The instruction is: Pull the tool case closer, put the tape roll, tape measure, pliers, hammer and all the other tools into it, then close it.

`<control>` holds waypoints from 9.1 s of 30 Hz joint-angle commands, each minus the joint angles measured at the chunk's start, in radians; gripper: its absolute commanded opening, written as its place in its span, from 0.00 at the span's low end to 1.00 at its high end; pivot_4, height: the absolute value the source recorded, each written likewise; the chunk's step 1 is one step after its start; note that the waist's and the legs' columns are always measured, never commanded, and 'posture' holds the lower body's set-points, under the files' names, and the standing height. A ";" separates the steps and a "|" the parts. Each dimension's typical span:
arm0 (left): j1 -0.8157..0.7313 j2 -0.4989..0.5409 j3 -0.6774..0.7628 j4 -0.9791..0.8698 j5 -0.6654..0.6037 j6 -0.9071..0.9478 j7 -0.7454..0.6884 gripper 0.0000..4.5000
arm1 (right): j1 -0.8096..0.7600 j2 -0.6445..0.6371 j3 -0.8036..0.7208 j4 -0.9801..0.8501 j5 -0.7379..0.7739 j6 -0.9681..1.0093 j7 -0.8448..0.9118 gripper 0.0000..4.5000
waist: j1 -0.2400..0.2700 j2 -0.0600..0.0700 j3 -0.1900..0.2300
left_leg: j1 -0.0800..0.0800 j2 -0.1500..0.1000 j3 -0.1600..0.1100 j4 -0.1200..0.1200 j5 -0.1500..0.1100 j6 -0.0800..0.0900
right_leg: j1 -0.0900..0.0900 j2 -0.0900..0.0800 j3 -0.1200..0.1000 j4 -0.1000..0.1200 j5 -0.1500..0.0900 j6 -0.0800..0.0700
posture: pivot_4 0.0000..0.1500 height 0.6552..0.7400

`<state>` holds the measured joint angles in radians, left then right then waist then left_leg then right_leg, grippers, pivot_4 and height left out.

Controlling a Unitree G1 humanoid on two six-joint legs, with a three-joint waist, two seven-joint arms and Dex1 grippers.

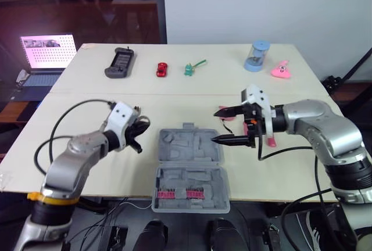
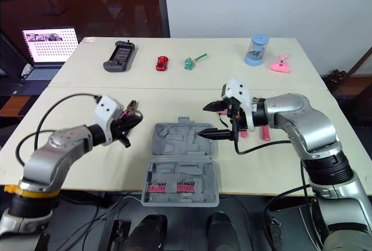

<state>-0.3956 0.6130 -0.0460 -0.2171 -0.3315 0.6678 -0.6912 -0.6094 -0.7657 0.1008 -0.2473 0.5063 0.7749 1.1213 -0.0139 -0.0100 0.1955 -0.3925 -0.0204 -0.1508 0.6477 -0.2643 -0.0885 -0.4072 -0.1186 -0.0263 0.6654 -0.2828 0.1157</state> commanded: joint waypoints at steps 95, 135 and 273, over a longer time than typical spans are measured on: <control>-0.288 -0.221 -0.127 0.910 0.294 -0.591 -0.294 0.33 | 0.106 0.001 -0.068 -0.186 0.123 0.113 -0.234 1.00 | -0.004 0.000 0.000 | 0.001 0.000 0.000 0.001 0.000 0.000 | 0.001 0.000 0.000 0.001 0.002 0.002 | 1.00 0.41; 0.474 0.167 0.634 0.469 -0.063 -0.529 -0.225 0.99 | 0.646 -0.073 -0.534 0.217 0.039 -0.349 -0.101 1.00 | -0.001 0.000 -0.001 | 0.003 0.001 0.003 0.000 0.000 0.001 | 0.003 0.000 0.003 0.000 0.002 0.001 | 1.00 0.41; 0.041 0.088 -0.035 0.032 -0.107 -0.236 -0.431 1.00 | 0.693 0.219 -0.240 -0.364 -0.046 0.390 -0.626 0.01 | -0.022 0.000 -0.001 | 0.003 0.000 0.009 0.000 -0.001 0.003 | -0.002 0.001 0.011 0.003 0.002 0.002 | 1.00 0.41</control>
<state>-0.3373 0.7017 -0.0748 -0.1786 -0.4401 0.4470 -1.1113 0.0746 -0.5581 -0.1176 -0.5602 0.4294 1.1494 0.4989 -0.0357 -0.0101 0.1948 -0.3897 -0.0201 -0.1417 0.6480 -0.2654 -0.0857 -0.4096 -0.1171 -0.0149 0.6685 -0.2804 0.1175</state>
